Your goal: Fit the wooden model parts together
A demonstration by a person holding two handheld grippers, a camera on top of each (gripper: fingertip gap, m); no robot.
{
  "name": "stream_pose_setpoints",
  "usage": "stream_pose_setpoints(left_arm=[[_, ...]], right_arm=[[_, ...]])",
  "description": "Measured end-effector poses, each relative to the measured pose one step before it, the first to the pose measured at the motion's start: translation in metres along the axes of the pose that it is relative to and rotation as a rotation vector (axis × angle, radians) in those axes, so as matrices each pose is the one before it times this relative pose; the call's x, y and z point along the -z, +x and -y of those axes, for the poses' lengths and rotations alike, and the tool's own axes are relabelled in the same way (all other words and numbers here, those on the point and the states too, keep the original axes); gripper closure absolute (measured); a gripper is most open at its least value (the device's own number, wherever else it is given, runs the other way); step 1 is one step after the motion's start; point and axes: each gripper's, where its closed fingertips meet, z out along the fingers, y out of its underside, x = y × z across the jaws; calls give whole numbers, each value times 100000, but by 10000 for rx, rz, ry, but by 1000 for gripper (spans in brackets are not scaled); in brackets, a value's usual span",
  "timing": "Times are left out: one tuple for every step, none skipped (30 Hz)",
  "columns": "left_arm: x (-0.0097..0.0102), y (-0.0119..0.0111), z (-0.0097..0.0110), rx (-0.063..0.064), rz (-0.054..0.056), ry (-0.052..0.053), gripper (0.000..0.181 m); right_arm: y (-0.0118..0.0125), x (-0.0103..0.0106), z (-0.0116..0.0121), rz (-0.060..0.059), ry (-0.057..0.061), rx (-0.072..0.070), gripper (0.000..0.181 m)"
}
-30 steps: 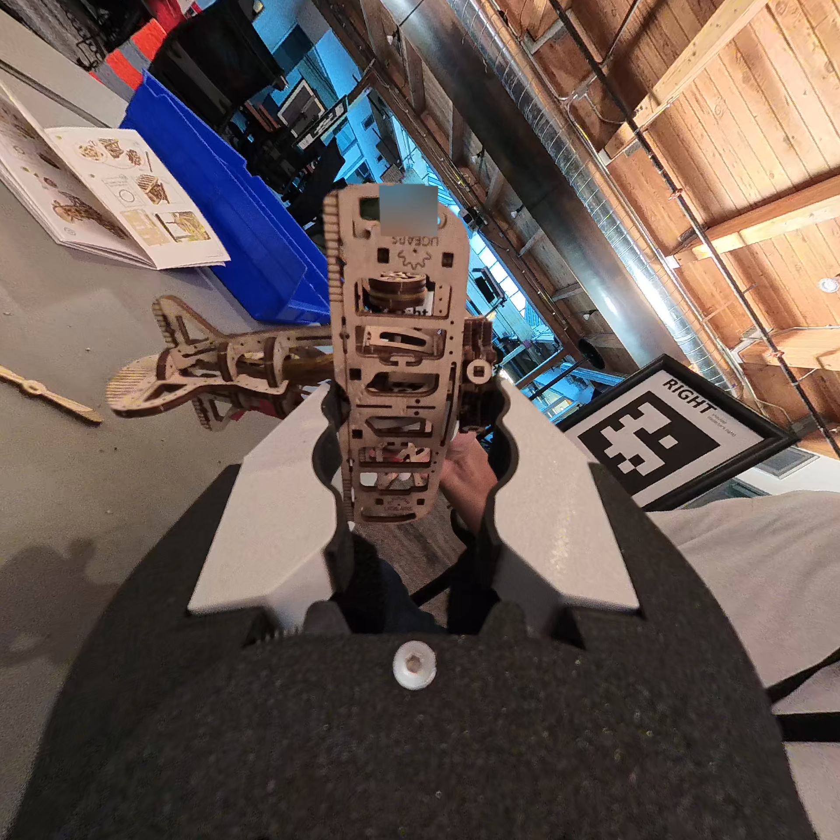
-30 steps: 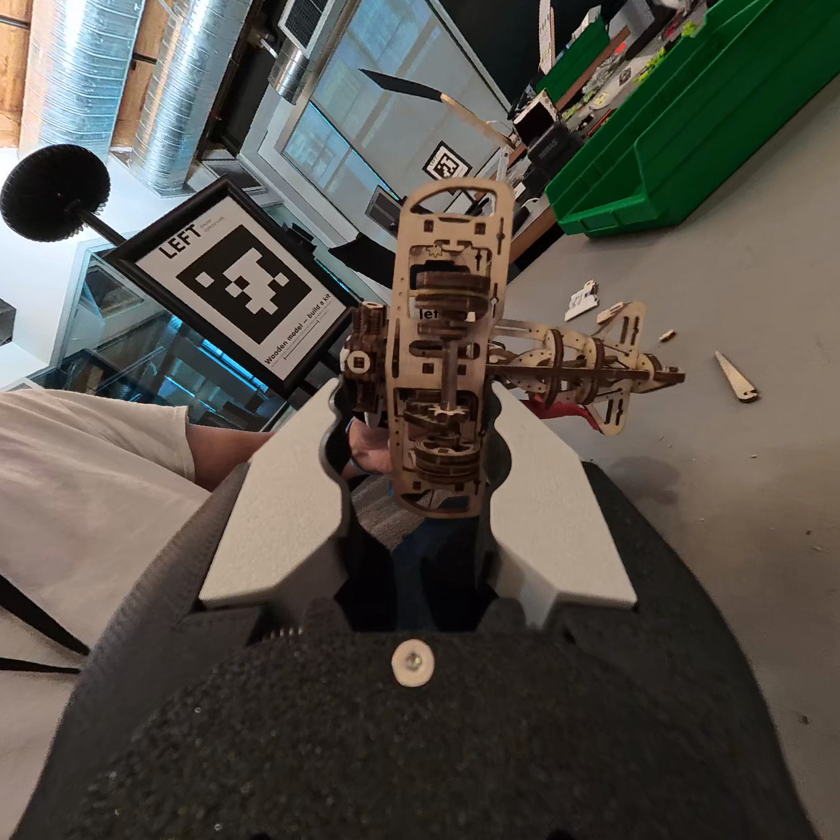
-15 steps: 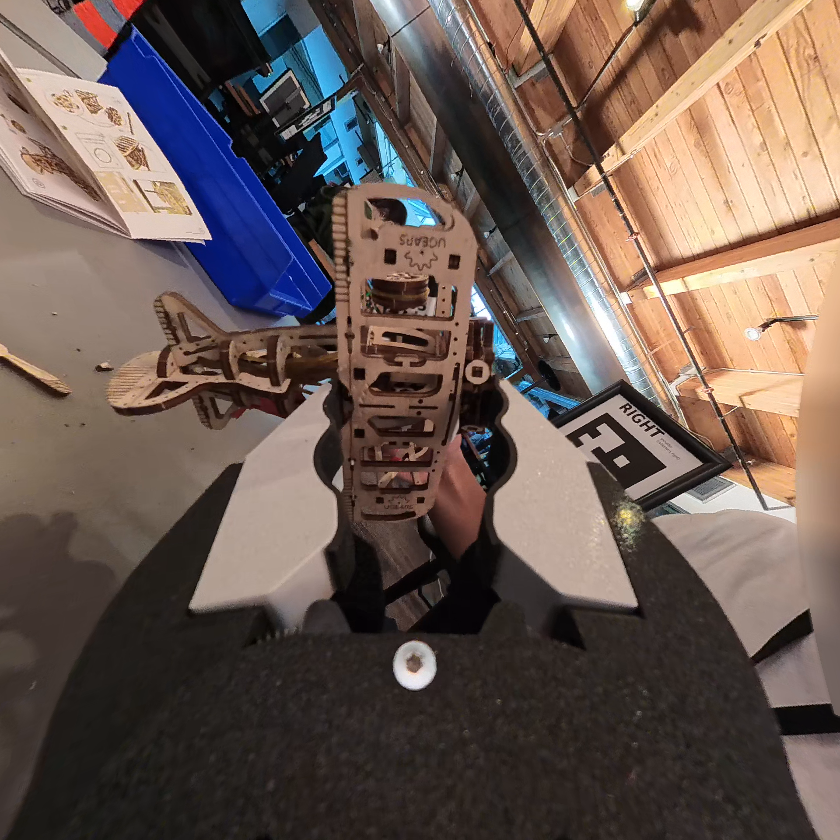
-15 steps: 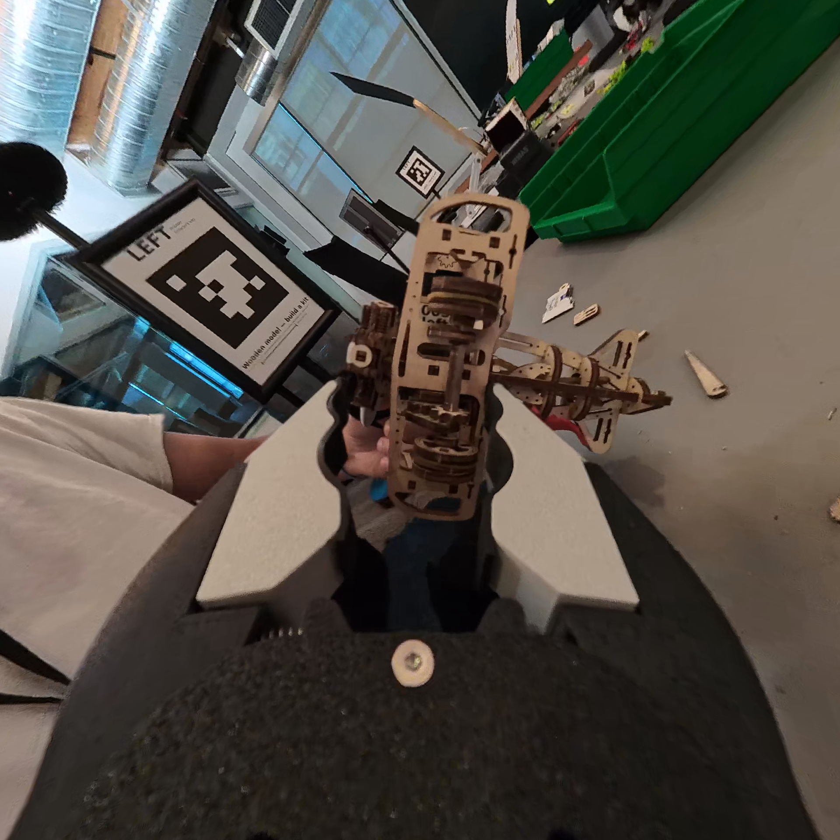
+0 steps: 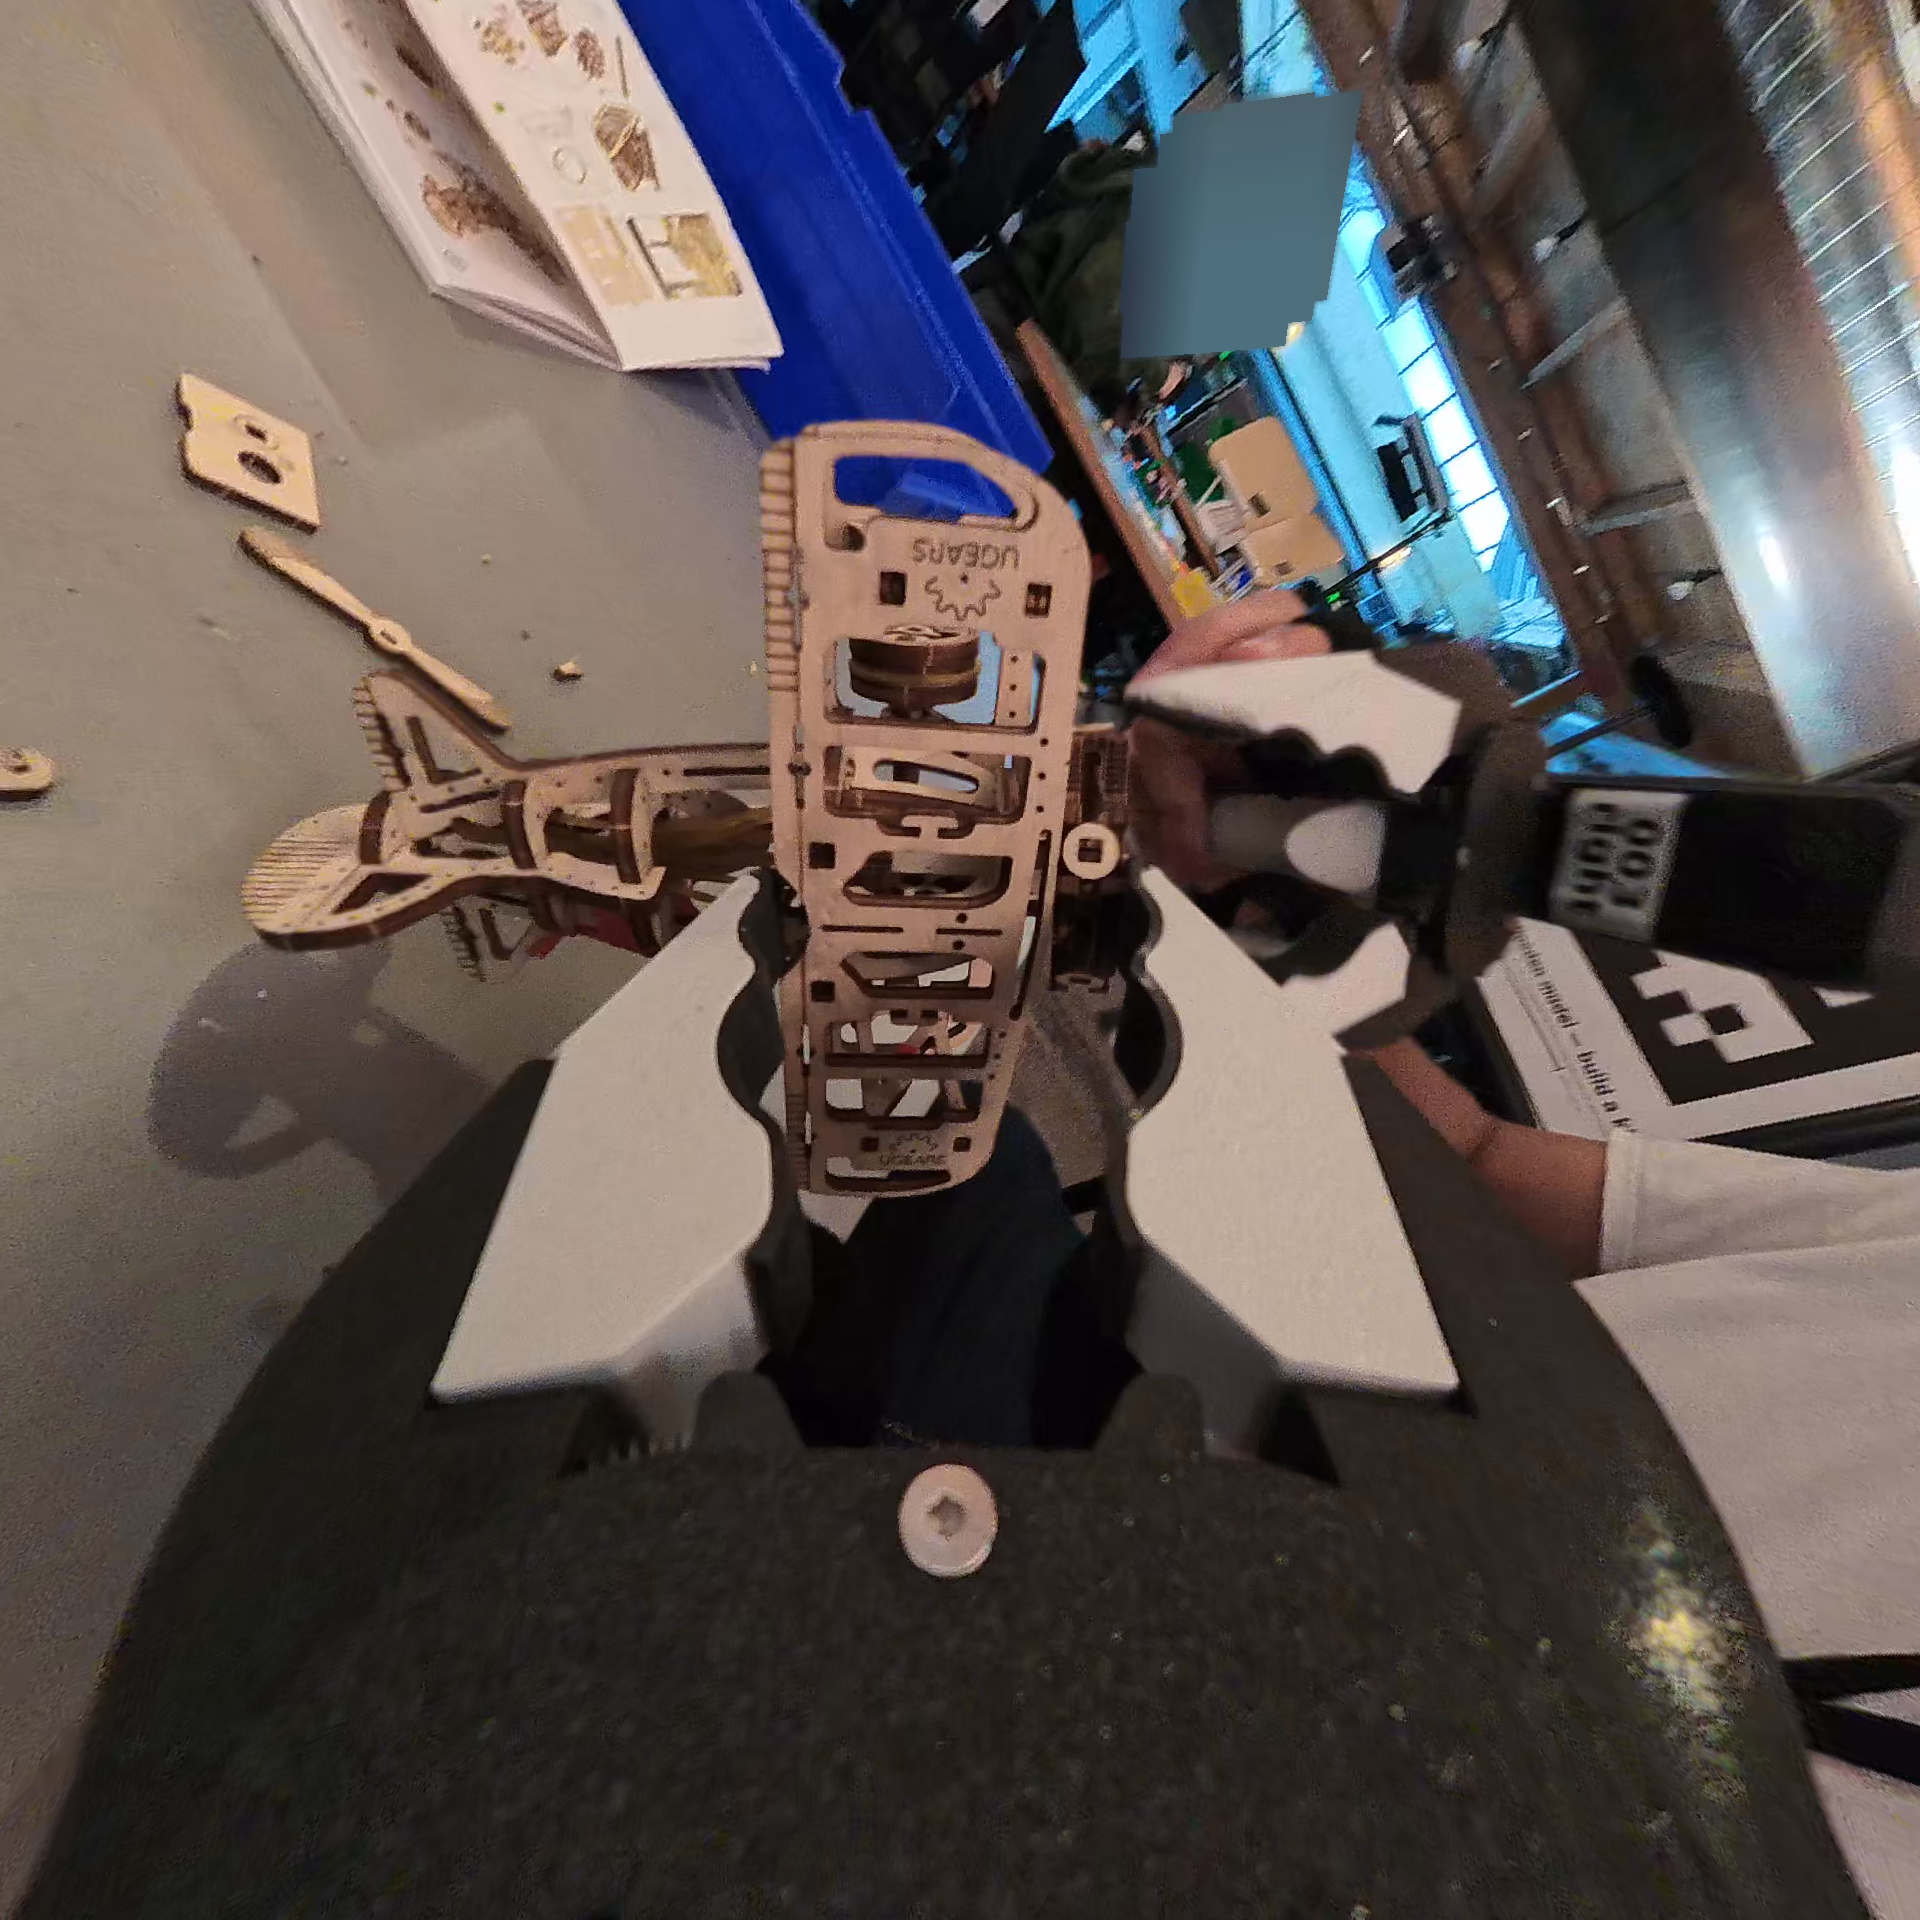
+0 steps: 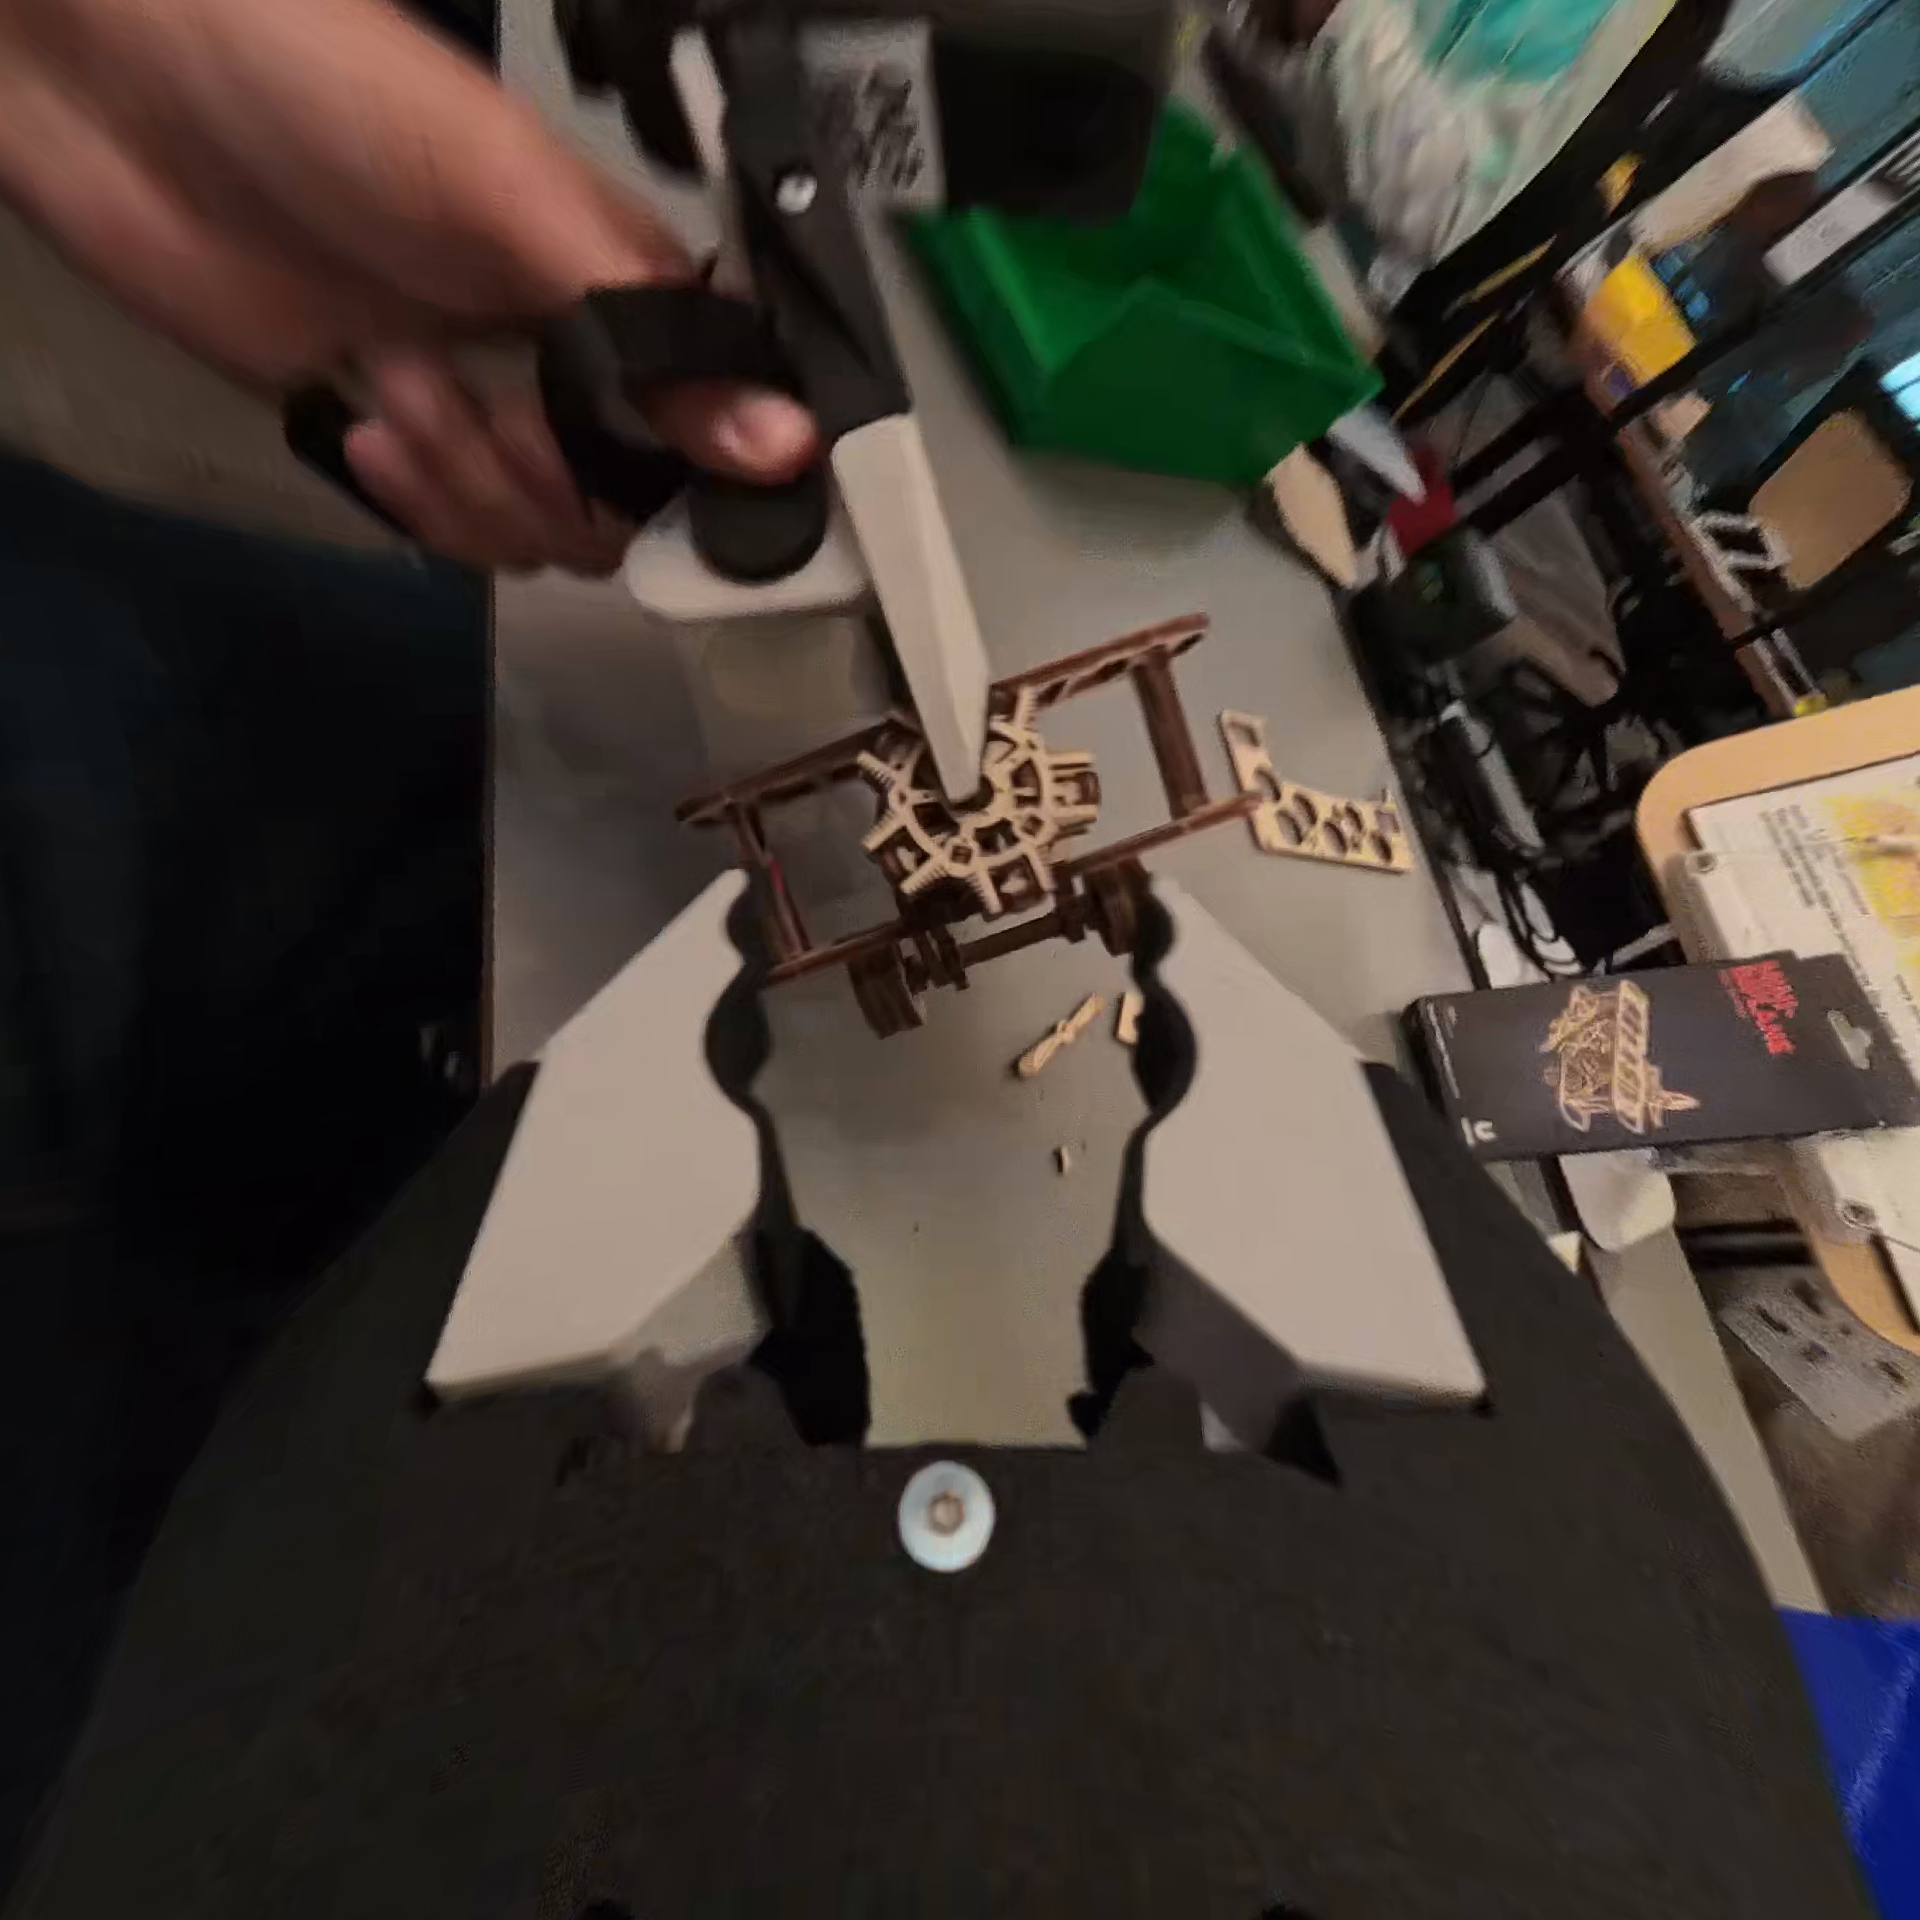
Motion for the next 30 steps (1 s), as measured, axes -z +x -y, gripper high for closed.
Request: stream_pose_setpoints(left_arm=[[-74,-189,-209,-142,203,-120,120],[-67,-145,-175,-131,170,-108,120],[-63,13,-104,-85,50,-68,120],[-39,114,-13,-41,-17,-9,120],[-33,193,-37,-86,-45,-36,120],[-32,165,-57,-173,8,-68,120],[-50,140,-112,-228,52,-119,119],[-93,217,-197,-283,9,-190,120],[-119,308,-204,-306,-42,-181,120],[-108,270,-160,-312,9,-133,120],[-110,203,-158,-308,58,-125,120],[-115,126,-165,-298,108,-139,120],[-112,51,-136,-253,146,-109,120],[-109,114,-137,-224,81,-97,120],[-126,179,-130,-197,19,-87,120],[-113,117,-70,-147,49,-36,120],[-82,100,-4,-101,26,3,120],[-56,94,-63,-121,-7,-32,120],[-16,30,-41,-133,12,-16,120],[-12,22,-28,-93,17,-10,120],[-23,109,-55,-147,-22,-22,120],[4,65,-13,-216,22,-7,120],[38,26,40,-158,45,23,120],[28,14,-6,-52,25,-5,120],[55,-14,57,53,-24,63,120],[51,7,103,120,-91,105,120],[25,30,33,109,-121,55,120],[14,4,4,39,-68,32,120],[26,-27,-15,-3,9,1,120],[-15,0,-117,-50,8,-73,120]], right_arm=[[-262,-281,7,-29,-357,303,100],[143,5,549,-294,46,379,100],[-134,-17,302,-90,-72,464,104],[-277,-219,-374,39,-440,451,106],[-49,-286,-511,-111,-413,367,106],[-113,-202,-224,-72,-84,234,109],[-270,-142,-115,79,33,14,111],[-276,-137,-144,134,-6,-112,112],[-138,-114,-136,58,-27,-59,112],[-68,-82,-137,25,-51,3,113],[-16,-56,-64,24,-42,-12,113],[-57,20,46,57,6,-6,114],[-133,19,49,93,-14,18,117],[-182,-26,-58,111,-84,32,121],[-67,-49,-80,15,-100,71,124],[-83,-40,-26,-4,-35,96,126],[-102,-21,-31,7,-19,57,127],[-131,-2,-31,70,-2,5,128],[-96,-8,-19,52,2,-42,128],[-89,-12,-1,44,11,-20,128],[-172,-8,23,94,26,5,129],[-64,-19,6,17,16,2,129],[-11,-6,40,-31,26,-15,130],[-27,-28,28,36,18,-72,130],[51,-14,68,31,36,-119,130],[75,-4,97,16,37,-70,130],[63,25,46,-27,-25,49,130],[90,15,13,-100,-110,119,130],[248,27,24,-242,-114,162,125],[317,-7,-29,-250,-146,174,115]])
